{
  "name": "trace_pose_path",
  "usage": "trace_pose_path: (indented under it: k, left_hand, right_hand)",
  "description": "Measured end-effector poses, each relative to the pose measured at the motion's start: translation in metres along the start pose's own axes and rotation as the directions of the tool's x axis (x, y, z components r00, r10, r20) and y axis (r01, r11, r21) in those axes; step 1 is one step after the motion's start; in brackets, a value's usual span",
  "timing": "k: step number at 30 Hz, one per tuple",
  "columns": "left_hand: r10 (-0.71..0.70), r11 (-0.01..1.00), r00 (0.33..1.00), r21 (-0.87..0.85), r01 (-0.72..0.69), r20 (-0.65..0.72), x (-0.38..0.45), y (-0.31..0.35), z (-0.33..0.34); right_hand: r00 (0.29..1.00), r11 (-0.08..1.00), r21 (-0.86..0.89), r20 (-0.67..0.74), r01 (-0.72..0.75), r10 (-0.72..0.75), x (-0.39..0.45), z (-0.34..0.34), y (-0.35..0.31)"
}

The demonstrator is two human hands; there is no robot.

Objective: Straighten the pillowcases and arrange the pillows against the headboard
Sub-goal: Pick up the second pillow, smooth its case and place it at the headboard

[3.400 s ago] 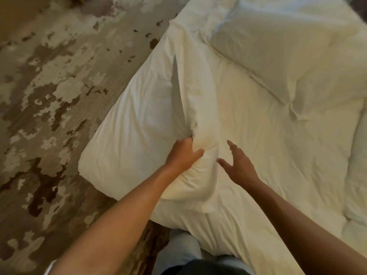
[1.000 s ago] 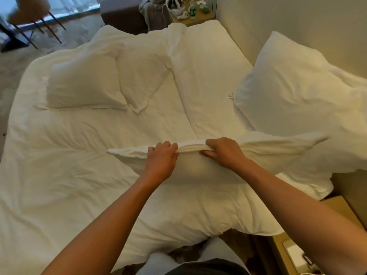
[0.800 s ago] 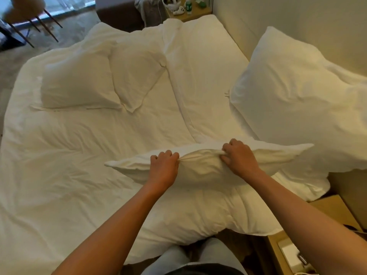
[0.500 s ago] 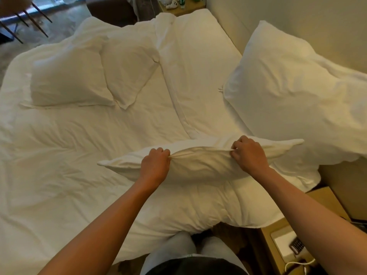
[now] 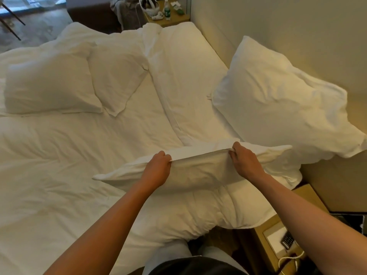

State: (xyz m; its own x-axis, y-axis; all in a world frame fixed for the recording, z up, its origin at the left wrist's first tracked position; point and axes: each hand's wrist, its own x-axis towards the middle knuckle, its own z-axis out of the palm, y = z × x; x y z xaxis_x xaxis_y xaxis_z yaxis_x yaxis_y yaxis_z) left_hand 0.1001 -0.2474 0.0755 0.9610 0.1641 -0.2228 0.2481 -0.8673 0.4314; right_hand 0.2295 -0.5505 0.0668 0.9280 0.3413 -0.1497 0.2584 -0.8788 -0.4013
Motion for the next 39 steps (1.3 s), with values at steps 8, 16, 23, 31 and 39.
trace_pose_path:
  k: [8, 16, 23, 31, 39]
  left_hand:
    - [0.012, 0.999, 1.000, -0.039, -0.013, -0.002, 0.005, -0.016, -0.001]
    - [-0.037, 0.999, 0.998, -0.014, 0.037, 0.041, 0.002, -0.020, -0.014]
    - [-0.009, 0.999, 0.992, -0.053, 0.003, -0.126, 0.011, 0.004, -0.043]
    - [0.111, 0.990, 0.965, 0.108, -0.087, -0.239, 0.036, 0.059, -0.065]
    - [0.197, 0.974, 0.971, 0.144, -0.177, -0.134, 0.064, 0.159, -0.020]
  right_hand:
    - [1.000, 0.993, -0.121, 0.020, -0.007, 0.009, 0.000, 0.004, -0.009]
    - [1.000, 0.992, -0.129, -0.009, -0.014, 0.013, -0.007, 0.003, -0.004]
    - [0.992, 1.000, -0.005, -0.120, -0.024, 0.023, 0.000, -0.026, -0.008]
    - [0.962, 0.999, 0.000, -0.269, 0.043, -0.041, -0.023, -0.080, 0.024]
    - [0.950, 0.988, 0.098, -0.279, -0.121, 0.144, -0.059, -0.099, 0.123]
